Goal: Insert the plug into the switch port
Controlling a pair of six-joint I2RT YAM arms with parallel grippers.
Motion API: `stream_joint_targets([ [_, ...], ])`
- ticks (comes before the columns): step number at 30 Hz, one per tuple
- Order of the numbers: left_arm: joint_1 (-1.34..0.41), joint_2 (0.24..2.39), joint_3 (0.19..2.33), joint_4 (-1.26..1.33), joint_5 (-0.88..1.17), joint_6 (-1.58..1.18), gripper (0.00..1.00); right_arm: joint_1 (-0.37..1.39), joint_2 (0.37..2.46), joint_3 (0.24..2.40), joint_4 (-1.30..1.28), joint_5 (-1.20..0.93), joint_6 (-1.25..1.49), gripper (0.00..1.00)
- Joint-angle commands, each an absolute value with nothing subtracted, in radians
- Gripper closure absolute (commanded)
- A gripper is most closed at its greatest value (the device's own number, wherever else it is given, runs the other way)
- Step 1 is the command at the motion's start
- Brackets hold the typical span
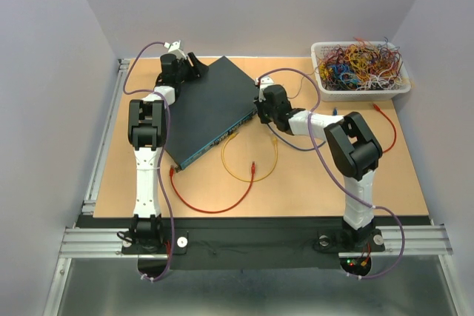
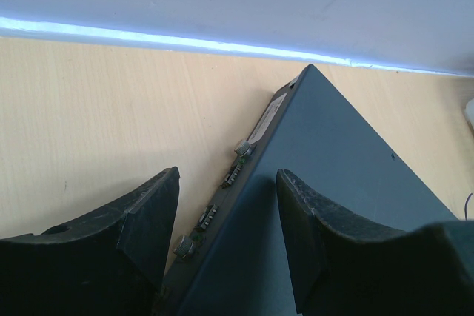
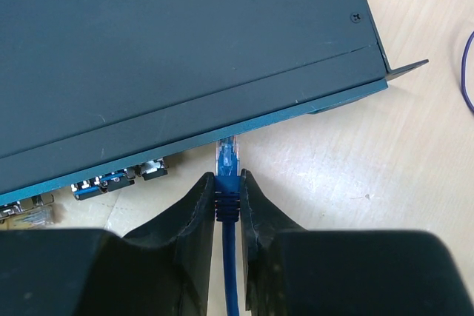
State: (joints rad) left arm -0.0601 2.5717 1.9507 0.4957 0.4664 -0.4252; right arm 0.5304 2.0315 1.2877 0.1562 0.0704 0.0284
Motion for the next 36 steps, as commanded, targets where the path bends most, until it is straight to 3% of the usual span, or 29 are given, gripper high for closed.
stream_joint_targets([
  [1, -0.138, 2.569, 1.95, 0.368, 0.612, -0.488, 0.36, 0.528, 2.031, 1.35, 0.249, 0.018, 0.049, 1.0],
  [26, -0.138, 2.574, 1.96, 0.362, 0.615, -0.486, 0.36, 0.572, 2.003, 1.373, 0.249, -0.034, 0.067, 1.0],
  [36, -0.138, 2.574, 1.96, 0.362, 0.618, -0.483, 0.36, 0.569, 2.052, 1.388, 0.261, 0.038, 0.011, 0.99],
])
